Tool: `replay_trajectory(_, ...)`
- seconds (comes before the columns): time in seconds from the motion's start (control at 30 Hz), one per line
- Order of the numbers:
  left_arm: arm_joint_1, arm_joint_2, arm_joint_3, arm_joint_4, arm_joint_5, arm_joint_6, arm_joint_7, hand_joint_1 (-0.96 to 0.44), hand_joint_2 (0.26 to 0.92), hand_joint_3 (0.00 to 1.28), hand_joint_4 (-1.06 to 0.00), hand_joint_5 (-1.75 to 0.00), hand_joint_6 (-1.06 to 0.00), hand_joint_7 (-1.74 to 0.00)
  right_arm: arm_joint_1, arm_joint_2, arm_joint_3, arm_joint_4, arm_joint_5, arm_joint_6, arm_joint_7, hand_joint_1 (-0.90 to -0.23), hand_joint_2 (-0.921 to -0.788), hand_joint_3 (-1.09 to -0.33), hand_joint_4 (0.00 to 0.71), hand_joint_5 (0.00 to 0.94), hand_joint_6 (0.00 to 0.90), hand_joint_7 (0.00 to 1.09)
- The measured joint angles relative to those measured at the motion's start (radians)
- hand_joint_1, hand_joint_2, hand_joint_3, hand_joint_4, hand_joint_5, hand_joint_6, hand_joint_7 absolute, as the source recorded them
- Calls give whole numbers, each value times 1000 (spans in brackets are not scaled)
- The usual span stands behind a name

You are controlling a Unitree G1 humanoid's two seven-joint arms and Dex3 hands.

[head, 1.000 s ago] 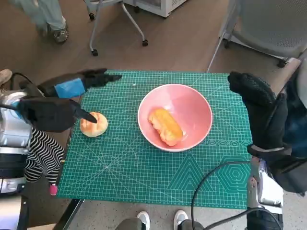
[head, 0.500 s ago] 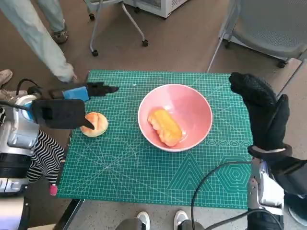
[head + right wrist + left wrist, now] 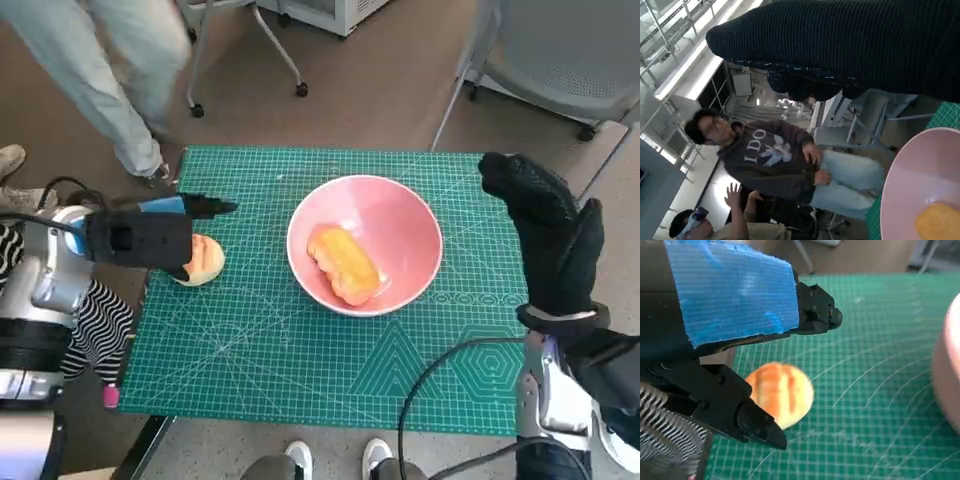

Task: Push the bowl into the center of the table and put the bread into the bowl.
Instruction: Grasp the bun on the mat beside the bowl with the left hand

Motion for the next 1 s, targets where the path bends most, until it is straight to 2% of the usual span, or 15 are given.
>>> replay_trajectory(0.23,-1,-33,-43,97,41,8,42,-82,729,7,-131,-17,-262,-16,0,-1,0,0,-11,-1,-9,-694,-921,-774,193,2,87,513)
replay_trajectory(0.33,-5,-53,-66,151,68,7,72,-28,752,12,-260,-18,-363,-24,0,-2,1,0,-21,-1,-10,-691,-921,-776,193,2,85,512)
replay_trajectory(0.37,-8,-61,-72,170,76,6,84,-6,767,15,-328,-18,-409,-25,0,-2,1,0,-24,-1,-10,-690,-921,-776,193,2,85,512)
replay_trajectory(0.5,-36,-85,-102,261,118,-30,176,49,847,23,-738,-98,-682,-132,0,-2,1,-1,-27,-1,-11,-682,-921,-778,193,2,84,512)
replay_trajectory(0.53,-45,-88,-108,282,124,-41,200,49,847,23,-738,-98,-682,-132,0,-2,1,-1,-27,-1,-11,-682,-921,-778,193,2,84,512)
replay_trajectory(0.57,-53,-90,-113,304,133,-56,225,26,883,44,-756,-555,-615,-690,0,-2,1,-1,-27,-1,-11,-682,-921,-778,193,2,84,512)
replay_trajectory(0.6,-58,-92,-118,323,143,-72,249,17,896,54,-759,-733,-588,-903,0,-2,1,-1,-27,-1,-11,-682,-921,-778,193,1,84,512)
replay_trajectory(0.67,-69,-94,-128,365,155,-108,300,9,901,59,-776,-881,-590,-1057,0,-2,0,-1,-27,-1,-11,-683,-921,-778,193,2,84,512)
replay_trajectory(0.83,-82,-96,-137,441,161,-188,388,3,892,59,-803,-1017,-645,-1123,0,-2,-1,0,-26,0,-10,-689,-921,-776,194,2,85,512)
replay_trajectory(1.0,-94,-96,-141,486,160,-252,417,2,888,58,-806,-1074,-672,-1084,0,-2,-2,1,-26,0,-10,-690,-921,-777,194,1,84,512)
